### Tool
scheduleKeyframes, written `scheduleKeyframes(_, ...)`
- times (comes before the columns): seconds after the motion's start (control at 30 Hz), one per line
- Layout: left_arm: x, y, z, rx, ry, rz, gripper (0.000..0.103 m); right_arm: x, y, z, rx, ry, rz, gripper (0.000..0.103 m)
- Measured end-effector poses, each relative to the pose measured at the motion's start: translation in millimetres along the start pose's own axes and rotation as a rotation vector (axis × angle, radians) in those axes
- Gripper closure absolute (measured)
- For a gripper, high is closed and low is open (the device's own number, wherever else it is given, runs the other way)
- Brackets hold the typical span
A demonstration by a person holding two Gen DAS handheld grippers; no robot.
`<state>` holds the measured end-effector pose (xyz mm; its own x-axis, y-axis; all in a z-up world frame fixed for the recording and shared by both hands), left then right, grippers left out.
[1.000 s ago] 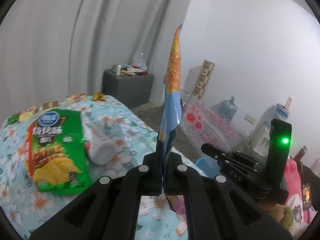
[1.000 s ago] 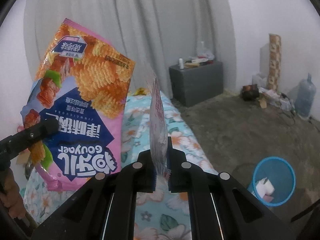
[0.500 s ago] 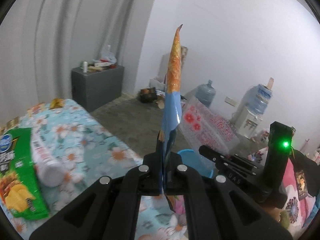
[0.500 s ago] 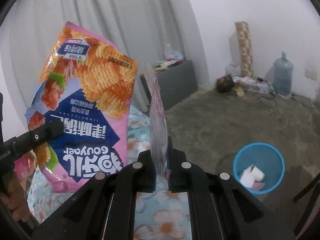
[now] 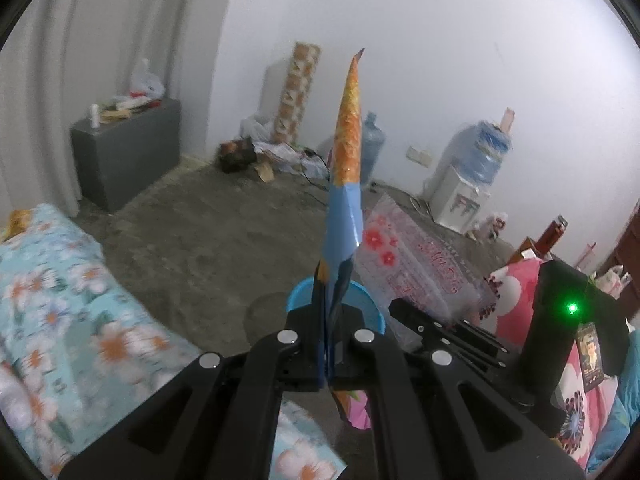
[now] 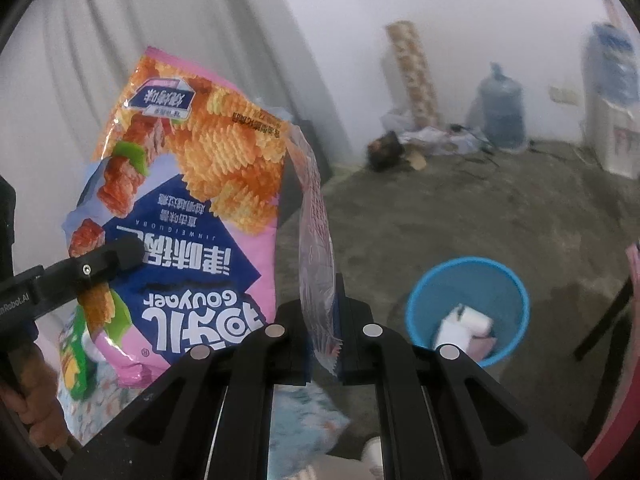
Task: Collect trash
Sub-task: 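Carry chip bag and wrapper over the wastebasket and open both tools, then move both open tools back toward the bed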
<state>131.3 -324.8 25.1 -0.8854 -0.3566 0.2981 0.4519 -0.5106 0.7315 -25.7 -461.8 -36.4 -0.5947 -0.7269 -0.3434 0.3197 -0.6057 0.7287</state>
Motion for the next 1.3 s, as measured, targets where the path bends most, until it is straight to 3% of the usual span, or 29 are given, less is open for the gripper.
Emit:
scheduleKeyframes(0.23, 19.0, 12.2, -81.6, -0.125, -0.030, -0.001, 0.103, 68.9, -1.8, -26.9, -0.052, -0.108, -0.173, 0.097)
scheduleKeyframes(0.47, 32.3, 15.7, -181.4, -0.259, -0.003, -0.037, 0.103, 134.5, -20.4, -83.7, -0.202, -0.214, -0.315, 0.097)
scheduleKeyframes(0.7, 44.0, 4.1, -261.6, -0.363, 0.025, -0.104, 0.103, 167.6, -26.8, -139.0, -0.304, -0.213, -0.377, 0.096)
scheduleKeyframes(0.8, 40.2, -2.0, -292.0, -0.384, 0.042, -0.116, 0.099, 182.2, -31.9, -160.6, -0.334, -0.190, -0.405, 0.091)
scheduleKeyframes(0.83, 38.3, -6.0, -301.3, -0.401, 0.052, -0.123, 0.096, 186.9, -33.3, -169.0, -0.349, -0.178, -0.414, 0.081)
scheduleKeyframes(0.87, 33.7, -10.1, -312.9, -0.419, 0.081, -0.124, 0.084, 192.9, -38.1, -182.9, -0.375, -0.163, -0.427, 0.071)
scheduleKeyframes(0.9, 30.4, -12.0, -319.6, -0.430, 0.104, -0.117, 0.073, 198.0, -41.3, -191.3, -0.394, -0.156, -0.441, 0.051)
scheduleKeyframes(0.93, 26.4, -15.5, -325.5, -0.439, 0.129, -0.106, 0.072, 205.1, -48.7, -200.6, -0.420, -0.165, -0.460, 0.048)
scheduleKeyframes(1.03, 18.7, -19.8, -327.5, -0.453, 0.134, -0.060, 0.072, 220.3, -63.8, -206.9, -0.448, -0.231, -0.489, 0.048)
scheduleKeyframes(1.3, 22.4, -5.3, -293.4, -0.402, 0.126, -0.075, 0.069, 231.9, -57.9, -174.4, -0.350, -0.239, -0.559, 0.048)
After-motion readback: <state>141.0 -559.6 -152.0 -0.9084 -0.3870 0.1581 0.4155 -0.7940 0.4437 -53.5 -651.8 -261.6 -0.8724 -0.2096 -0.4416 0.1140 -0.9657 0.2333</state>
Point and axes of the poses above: each gripper's, at about its wrist camera, not at the fingertips, and z roughly against the way its jaws point, x to its right, y to its top, the point moved 3 cm from there along -z, roughly the way its jaws point, and after that the axes turned 4 degrees about -y, right-handed, at the moved point
